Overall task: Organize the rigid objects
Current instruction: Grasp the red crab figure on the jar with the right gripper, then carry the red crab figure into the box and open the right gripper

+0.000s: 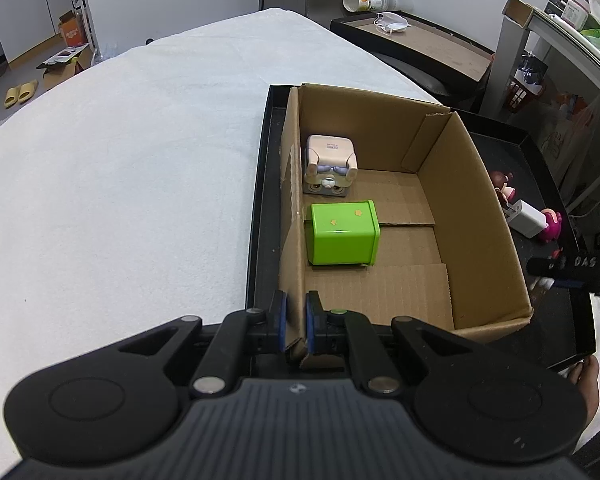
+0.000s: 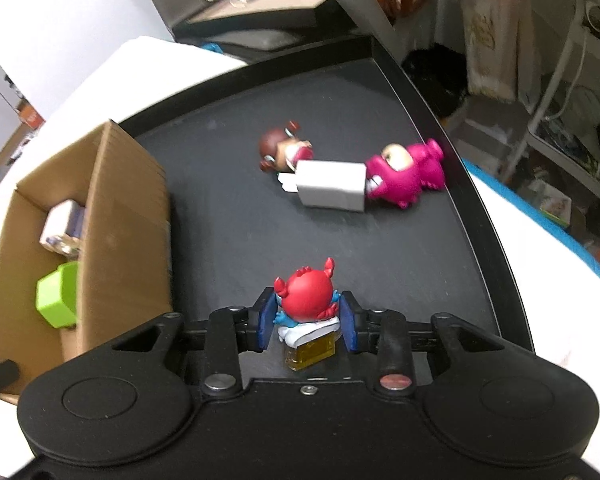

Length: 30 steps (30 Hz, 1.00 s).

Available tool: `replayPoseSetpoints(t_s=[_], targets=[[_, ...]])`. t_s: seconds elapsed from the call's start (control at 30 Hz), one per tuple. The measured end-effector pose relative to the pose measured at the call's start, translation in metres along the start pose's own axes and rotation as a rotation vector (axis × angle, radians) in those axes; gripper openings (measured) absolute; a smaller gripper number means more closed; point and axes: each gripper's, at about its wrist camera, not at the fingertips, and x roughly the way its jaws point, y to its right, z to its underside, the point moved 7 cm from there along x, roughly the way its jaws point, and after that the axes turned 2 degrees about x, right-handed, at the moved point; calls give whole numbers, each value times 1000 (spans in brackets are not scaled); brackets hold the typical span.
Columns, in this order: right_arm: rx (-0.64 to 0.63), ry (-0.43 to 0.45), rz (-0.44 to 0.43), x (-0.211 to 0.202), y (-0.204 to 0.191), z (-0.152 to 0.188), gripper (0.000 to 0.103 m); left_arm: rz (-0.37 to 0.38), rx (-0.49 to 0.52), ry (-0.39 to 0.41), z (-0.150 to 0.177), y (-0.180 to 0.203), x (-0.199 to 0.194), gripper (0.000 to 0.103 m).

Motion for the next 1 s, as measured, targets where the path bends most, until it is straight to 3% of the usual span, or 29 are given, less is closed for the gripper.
replayPoseSetpoints(t_s=[1.0], targets=[[-125, 191, -193, -57, -65, -34, 33, 33, 2, 0, 0, -3, 1, 9]])
